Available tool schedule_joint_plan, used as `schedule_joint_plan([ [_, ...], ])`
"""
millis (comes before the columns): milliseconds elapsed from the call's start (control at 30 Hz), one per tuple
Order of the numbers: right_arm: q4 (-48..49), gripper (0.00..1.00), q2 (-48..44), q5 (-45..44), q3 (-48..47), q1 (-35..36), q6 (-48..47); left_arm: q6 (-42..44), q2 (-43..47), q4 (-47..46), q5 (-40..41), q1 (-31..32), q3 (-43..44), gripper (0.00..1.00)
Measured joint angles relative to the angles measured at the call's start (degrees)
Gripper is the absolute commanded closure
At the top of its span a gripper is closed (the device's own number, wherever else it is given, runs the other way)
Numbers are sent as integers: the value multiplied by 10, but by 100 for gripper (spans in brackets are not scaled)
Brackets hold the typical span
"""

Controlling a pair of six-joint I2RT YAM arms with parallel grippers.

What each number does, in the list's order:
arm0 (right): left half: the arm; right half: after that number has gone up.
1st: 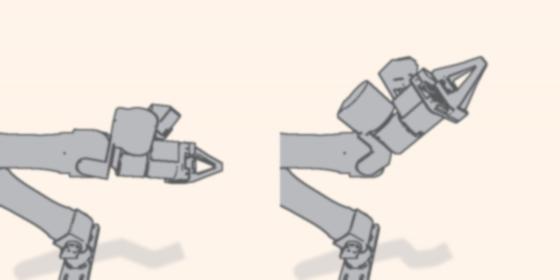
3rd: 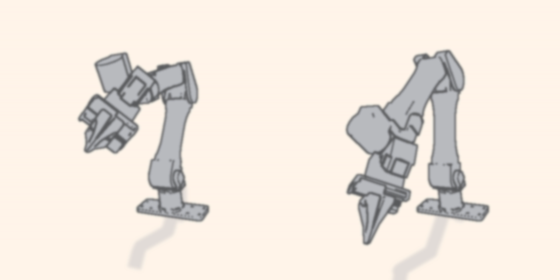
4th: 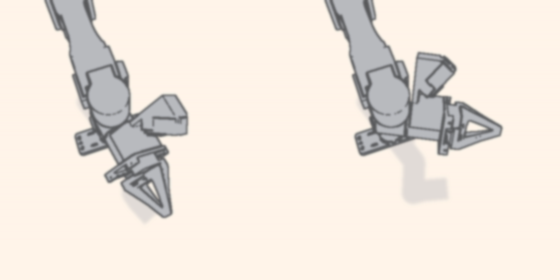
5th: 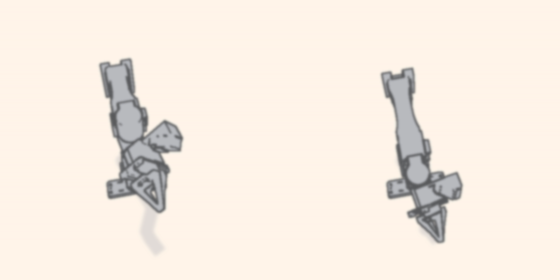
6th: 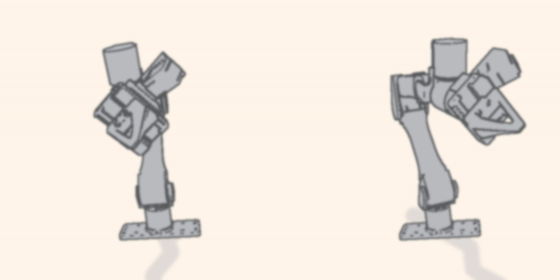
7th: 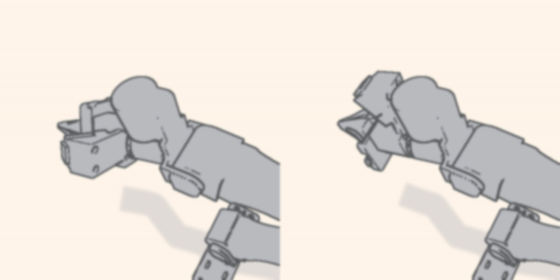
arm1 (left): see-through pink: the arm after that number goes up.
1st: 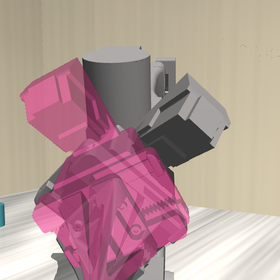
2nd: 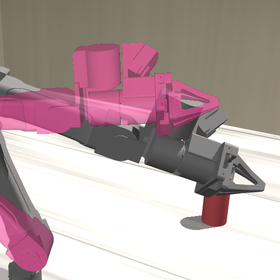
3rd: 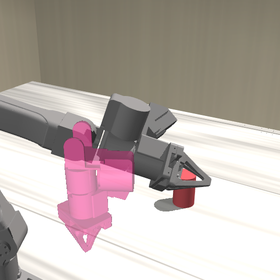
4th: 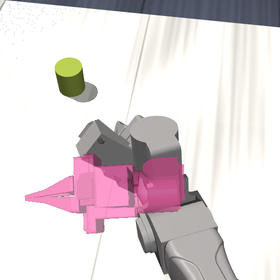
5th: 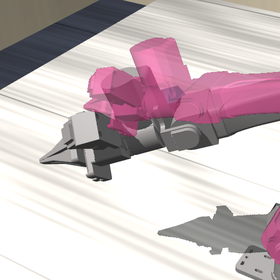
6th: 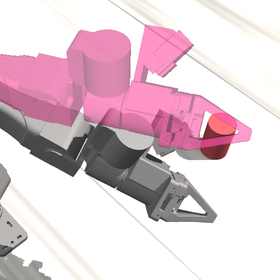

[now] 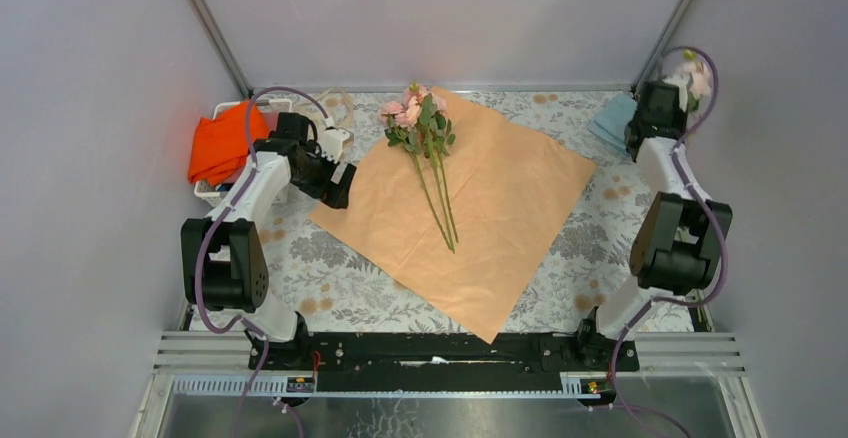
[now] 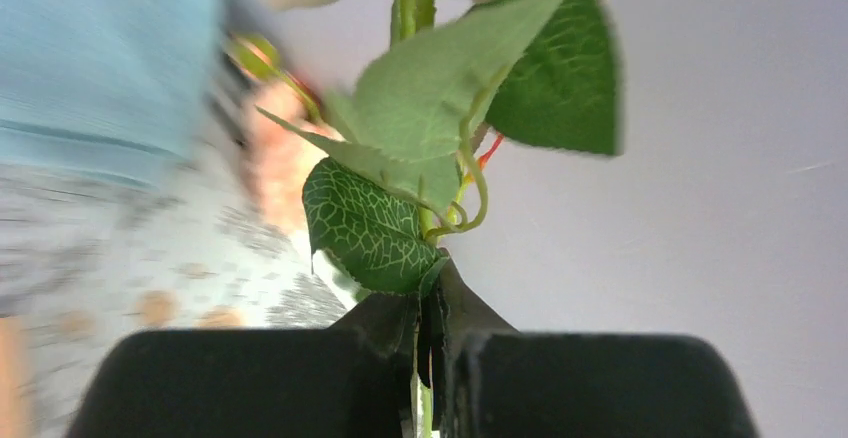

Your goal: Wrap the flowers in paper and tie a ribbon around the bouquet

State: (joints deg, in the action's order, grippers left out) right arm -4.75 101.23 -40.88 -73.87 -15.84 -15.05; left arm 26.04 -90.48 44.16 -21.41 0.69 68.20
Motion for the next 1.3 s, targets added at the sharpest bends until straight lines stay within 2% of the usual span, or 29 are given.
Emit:
schedule_joint_plan([
  [133,-36,100,-71,26,-66,98,-15,1,-1,2,0,0,10,1],
  [200,-83,100,-84,82,-123,156,-10,3,-3,5,0,0,23,1],
  [233,-104,100,-85,131,-154,180,0,4,-3,7,-1,0,30,1],
  [300,-124,100,-90,294,-194,221,35,6,-5,13,-6,0,50,1],
  [400,-85,100,-104,515,-175,248,136,7,-5,19,-20,0,77,1],
  [533,0,100,-61,669,-145,302,265,3,-5,20,-47,0,97,1],
  [700,-56,100,133,684,-266,401,284,-8,-5,22,-51,0,97,1],
  [733,-74,97,172,677,-292,416,285,-8,-5,21,-51,0,96,1],
  [767,-92,91,202,670,-313,426,284,-9,-5,21,-52,0,93,1],
  [867,-150,64,281,635,-375,440,285,-9,-3,20,-52,0,77,1],
  [933,-181,36,311,609,-400,437,278,-9,-2,21,-51,0,68,1],
  [1000,-214,23,325,597,-422,430,259,-9,-2,22,-51,0,64,1],
  [1167,-275,20,317,570,-479,412,193,-8,-1,21,-52,0,63,1],
  [1233,-277,21,284,563,-456,397,177,-8,-1,21,-52,0,63,1],
  [1300,-271,23,217,554,-383,364,168,-8,-1,21,-52,0,61,1],
])
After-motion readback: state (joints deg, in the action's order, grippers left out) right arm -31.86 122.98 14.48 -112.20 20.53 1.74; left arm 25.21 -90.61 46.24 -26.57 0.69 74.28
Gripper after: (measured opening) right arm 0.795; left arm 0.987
